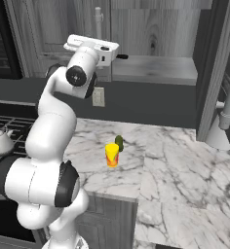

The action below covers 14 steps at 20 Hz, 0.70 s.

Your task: Pick the pan from the cabinet and place it on the stove. Then turn on the stove burner for the pan.

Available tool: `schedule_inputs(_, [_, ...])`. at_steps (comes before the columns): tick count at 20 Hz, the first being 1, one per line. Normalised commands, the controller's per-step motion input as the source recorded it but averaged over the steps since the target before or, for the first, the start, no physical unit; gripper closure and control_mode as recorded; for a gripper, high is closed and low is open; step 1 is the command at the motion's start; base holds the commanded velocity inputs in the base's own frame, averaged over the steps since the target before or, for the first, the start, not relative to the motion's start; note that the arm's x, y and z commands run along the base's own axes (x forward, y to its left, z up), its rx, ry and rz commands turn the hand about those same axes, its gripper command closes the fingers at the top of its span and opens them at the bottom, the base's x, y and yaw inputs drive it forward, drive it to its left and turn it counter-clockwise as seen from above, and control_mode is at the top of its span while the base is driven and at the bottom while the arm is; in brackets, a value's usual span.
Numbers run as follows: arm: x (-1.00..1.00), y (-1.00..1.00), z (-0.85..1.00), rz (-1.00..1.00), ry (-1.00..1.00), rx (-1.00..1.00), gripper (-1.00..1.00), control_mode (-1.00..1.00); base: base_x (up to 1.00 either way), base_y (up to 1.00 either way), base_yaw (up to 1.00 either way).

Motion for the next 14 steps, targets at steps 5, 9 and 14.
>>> schedule_inputs(5, [0.25,0.01,-0.12,0.05,0.0,0.0,1.0,-1.0,0.0,0.0,0.0])
schedule_inputs(9, [0.12,0.0,-0.08,0.06,-0.01,0.0,1.0,-1.0,0.0,0.0,0.0])
schedule_inputs(14, [-0.05,0.06,0.0,0.07,-0.06,0.0,1.0,-1.0,0.0,0.0,0.0])
